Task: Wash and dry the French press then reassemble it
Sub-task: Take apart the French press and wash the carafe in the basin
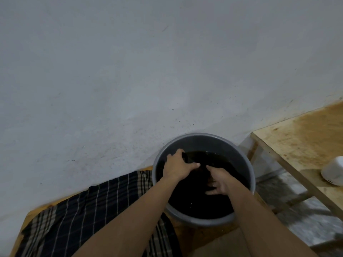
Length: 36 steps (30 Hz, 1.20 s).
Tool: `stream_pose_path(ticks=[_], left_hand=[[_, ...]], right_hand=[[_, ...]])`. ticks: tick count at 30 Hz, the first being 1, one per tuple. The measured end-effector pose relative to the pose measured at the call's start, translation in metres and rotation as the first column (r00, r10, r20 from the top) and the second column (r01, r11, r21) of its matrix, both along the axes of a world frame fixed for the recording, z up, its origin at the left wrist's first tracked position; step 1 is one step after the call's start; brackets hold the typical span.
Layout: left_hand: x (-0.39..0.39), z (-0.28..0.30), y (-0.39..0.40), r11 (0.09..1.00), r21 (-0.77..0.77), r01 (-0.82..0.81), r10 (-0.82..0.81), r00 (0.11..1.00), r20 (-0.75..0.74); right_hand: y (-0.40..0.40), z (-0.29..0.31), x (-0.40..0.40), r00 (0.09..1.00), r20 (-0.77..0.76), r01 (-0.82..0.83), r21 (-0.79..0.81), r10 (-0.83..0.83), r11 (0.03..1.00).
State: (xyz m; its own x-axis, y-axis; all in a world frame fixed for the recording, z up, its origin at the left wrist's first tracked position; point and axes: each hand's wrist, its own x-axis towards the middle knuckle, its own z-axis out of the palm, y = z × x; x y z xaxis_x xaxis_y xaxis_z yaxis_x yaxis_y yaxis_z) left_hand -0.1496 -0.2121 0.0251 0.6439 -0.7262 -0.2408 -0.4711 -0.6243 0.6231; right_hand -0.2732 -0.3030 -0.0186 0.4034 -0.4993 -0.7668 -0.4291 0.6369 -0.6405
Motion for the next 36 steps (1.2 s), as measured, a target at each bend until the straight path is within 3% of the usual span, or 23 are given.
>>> stream_pose_path(ticks=[5,9,18,28,31,33,34,36], left_hand=[[0.003,-0.003,0.002,0.997,-0.018,0.073,-0.07,0.989,0.131],[0.009,-0.012,0.012,0.99,-0.125,0.068,-0.062,0.996,0.057],[0.013,-0.012,0.019,0.963,-0.261,0.066,-0.044,0.995,0.086],[0.017,-0.005,0.032,0.942,-0.33,-0.065,0.054,0.998,-0.043],[0.02,-0.003,0.031,0.94,-0.321,-0.12,0.078,0.987,-0.14],[0.019,0.0,0.026,0.943,-0.263,-0.203,0.123,0.949,-0.29],[0.017,0.002,0.022,0.943,-0.196,-0.269,0.165,0.889,-0.427],[0.012,-0.001,0.017,0.926,0.011,-0.378,0.283,0.672,-0.684]], right_hand=[[-0.001,-0.001,-0.002,0.997,-0.059,-0.048,-0.028,0.046,0.998],[-0.005,0.001,-0.004,0.998,-0.03,-0.064,-0.024,0.064,0.998],[-0.002,-0.001,0.002,0.999,0.013,-0.048,-0.056,0.049,0.997],[0.009,0.009,0.011,0.998,0.022,-0.051,-0.239,0.058,0.97],[0.009,0.014,0.002,0.992,0.122,-0.01,-0.263,0.043,0.965],[0.005,0.014,-0.006,0.979,0.204,0.021,-0.212,0.023,0.977],[0.003,0.014,-0.008,0.974,0.226,0.017,-0.183,0.026,0.983],[0.0,0.013,-0.01,0.976,0.212,-0.018,-0.15,0.05,0.988]])
